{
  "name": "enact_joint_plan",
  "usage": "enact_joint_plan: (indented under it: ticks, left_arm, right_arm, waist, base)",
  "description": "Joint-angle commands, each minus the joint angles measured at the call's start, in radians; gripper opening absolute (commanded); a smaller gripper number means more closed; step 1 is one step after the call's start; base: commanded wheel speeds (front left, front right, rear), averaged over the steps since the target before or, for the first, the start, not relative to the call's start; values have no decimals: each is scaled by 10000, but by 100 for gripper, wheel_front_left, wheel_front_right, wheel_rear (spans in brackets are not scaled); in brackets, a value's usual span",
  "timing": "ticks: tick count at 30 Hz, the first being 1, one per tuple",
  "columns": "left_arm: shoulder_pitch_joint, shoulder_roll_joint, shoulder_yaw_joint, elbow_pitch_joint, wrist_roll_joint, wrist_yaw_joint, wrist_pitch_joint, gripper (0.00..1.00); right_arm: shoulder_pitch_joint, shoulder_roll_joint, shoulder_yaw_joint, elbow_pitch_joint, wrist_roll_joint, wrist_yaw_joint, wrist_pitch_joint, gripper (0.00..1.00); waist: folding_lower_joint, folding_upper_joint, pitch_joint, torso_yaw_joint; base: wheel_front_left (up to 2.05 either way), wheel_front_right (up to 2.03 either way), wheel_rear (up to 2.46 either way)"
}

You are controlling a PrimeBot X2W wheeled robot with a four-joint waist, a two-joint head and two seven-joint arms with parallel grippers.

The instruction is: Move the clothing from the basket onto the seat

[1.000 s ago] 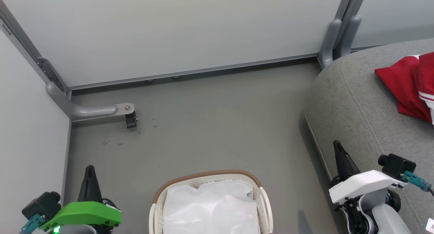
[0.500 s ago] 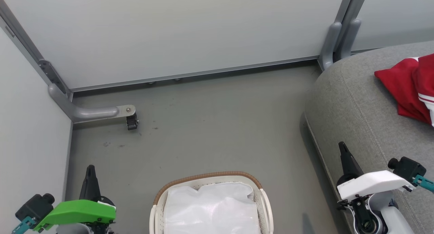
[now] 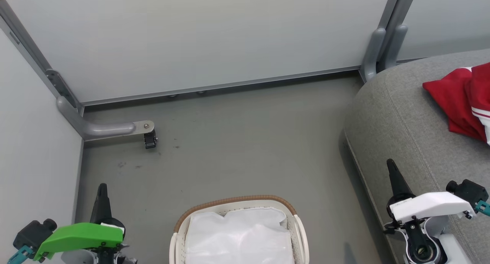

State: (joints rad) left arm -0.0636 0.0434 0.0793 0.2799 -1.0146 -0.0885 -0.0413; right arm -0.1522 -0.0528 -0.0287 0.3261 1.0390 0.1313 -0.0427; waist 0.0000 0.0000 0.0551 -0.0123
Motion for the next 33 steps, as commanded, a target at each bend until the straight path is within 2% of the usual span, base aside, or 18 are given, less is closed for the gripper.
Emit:
enact_joint_plan:
  ticks: [1,33]
  left_arm:
    - [-274,68,55,-135,-318,-79,60,0]
    - [-418,85,225,-263,-3355,-278,868,0]
  right_arm:
    - [53,-28,-79,-164,293,-3,77,0]
    - [292,-8,-508,-538,3210,-7,893,0]
  waist:
    - [0,0,-11,3]
    - [0,0,-245,58]
  base:
    - [0,0,0]
    - [0,0,0]
